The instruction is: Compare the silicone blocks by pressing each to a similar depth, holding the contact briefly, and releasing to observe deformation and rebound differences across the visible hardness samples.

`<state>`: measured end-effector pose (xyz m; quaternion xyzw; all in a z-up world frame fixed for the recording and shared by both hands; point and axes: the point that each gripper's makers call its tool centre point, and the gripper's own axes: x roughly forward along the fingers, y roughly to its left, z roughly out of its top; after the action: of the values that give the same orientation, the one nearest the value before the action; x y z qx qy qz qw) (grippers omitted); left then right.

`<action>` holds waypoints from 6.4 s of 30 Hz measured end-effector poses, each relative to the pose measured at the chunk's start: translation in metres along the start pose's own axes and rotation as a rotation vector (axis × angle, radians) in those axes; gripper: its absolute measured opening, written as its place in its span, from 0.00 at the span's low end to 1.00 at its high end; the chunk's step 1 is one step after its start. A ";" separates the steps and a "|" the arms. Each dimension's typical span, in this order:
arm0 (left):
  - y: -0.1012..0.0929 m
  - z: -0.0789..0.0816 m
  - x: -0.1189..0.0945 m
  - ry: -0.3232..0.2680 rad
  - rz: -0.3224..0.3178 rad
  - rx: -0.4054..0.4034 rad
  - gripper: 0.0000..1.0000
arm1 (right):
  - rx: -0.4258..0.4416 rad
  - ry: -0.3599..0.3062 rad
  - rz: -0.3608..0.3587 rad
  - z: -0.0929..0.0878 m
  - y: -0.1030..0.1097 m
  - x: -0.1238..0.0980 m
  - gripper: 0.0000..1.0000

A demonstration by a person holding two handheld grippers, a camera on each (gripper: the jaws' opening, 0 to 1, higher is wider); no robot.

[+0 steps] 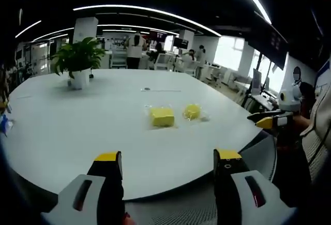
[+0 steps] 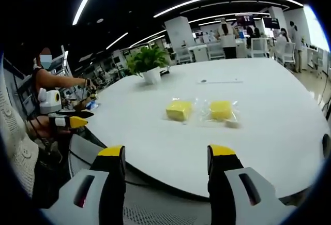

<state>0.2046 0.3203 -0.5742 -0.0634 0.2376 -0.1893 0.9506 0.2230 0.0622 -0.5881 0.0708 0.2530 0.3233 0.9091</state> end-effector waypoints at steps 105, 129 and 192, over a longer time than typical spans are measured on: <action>0.080 0.039 0.333 0.221 -0.302 -0.392 0.62 | 0.087 0.158 -0.206 -0.017 -0.044 0.004 0.58; 0.075 0.016 0.363 0.227 -0.445 -0.707 0.24 | 0.075 0.186 -0.236 -0.018 -0.048 -0.003 0.57; -0.011 0.102 0.279 0.150 -0.438 0.102 0.00 | 0.055 0.064 -0.153 -0.002 -0.025 -0.007 0.54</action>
<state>0.4772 0.2047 -0.6017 -0.0511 0.2782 -0.4070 0.8685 0.2314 0.0382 -0.5949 0.0658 0.2953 0.2478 0.9203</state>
